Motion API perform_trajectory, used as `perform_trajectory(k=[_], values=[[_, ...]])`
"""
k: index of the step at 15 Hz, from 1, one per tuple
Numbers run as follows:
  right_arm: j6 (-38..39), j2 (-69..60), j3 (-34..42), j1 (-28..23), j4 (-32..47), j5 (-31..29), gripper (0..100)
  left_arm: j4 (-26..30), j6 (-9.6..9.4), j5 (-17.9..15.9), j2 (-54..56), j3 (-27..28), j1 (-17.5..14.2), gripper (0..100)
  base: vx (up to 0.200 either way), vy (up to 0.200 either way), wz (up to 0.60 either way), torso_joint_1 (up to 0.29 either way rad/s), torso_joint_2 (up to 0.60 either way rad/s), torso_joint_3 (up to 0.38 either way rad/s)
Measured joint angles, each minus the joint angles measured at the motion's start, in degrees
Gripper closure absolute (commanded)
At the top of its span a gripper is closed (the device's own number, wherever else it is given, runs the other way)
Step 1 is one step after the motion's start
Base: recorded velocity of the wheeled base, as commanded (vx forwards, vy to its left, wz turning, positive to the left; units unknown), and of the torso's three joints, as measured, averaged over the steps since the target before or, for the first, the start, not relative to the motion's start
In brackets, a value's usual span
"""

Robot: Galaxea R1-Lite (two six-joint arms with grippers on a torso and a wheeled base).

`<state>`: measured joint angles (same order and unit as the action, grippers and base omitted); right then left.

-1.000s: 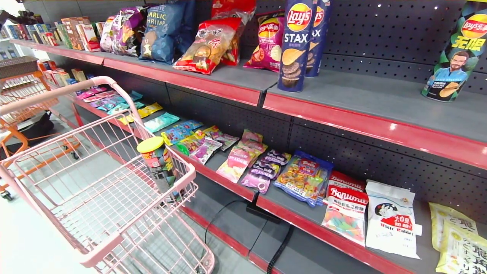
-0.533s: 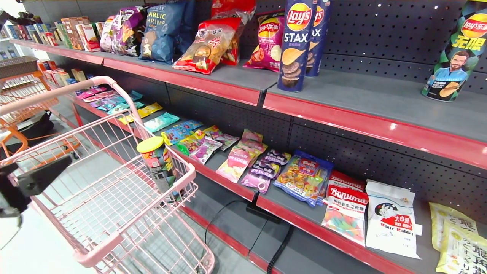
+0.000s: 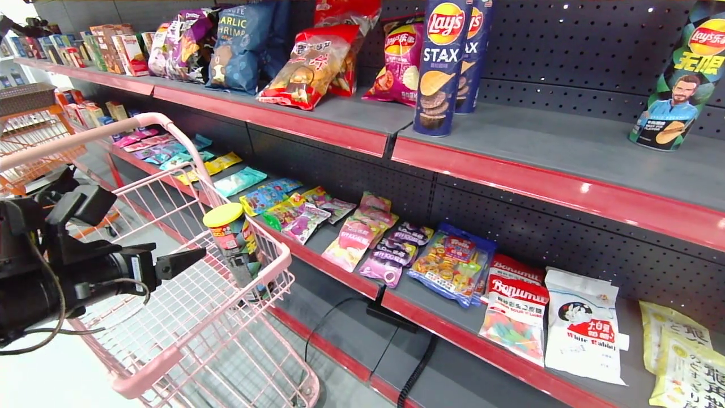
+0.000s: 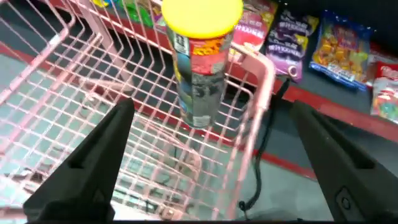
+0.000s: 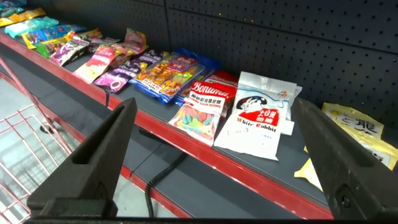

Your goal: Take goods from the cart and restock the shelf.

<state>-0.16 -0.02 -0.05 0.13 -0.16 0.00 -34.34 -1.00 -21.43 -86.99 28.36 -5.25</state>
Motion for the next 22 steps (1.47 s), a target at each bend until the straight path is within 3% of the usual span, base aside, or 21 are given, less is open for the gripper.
perform_trajectory(k=[2, 5, 11, 14, 22], values=[[0.0, 0.0, 0.0, 0.0, 0.0, 0.0, 0, -6.1, -2.47, -1.6, -5.6, 0.6, -1.1, 0, 0.000, 0.000, 0.00, 0.000, 0.00, 0.000], [0.0, 0.0, 0.0, 0.0, 0.0, 0.0, 0, -8.7, -4.39, -2.9, -12.3, 3.7, -2.0, 0, 0.000, 0.000, 0.00, 0.000, 0.00, 0.000], [0.0, 0.0, 0.0, 0.0, 0.0, 0.0, 0, -19.2, -4.61, -5.3, -22.4, 8.6, 0.0, 0, 0.000, 0.000, 0.00, 0.000, 0.00, 0.000], [0.0, 0.0, 0.0, 0.0, 0.0, 0.0, 0, -19.2, -4.36, -5.3, -24.5, 8.2, 2.2, 0, 0.000, 0.000, 0.00, 0.000, 0.00, 0.000], [0.1, 0.0, 0.0, 0.0, 0.0, 0.0, 0, -19.7, -4.61, -5.3, -28.3, 12.1, 2.7, 0, 0.000, 0.000, 0.00, 0.000, 0.00, 0.000]])
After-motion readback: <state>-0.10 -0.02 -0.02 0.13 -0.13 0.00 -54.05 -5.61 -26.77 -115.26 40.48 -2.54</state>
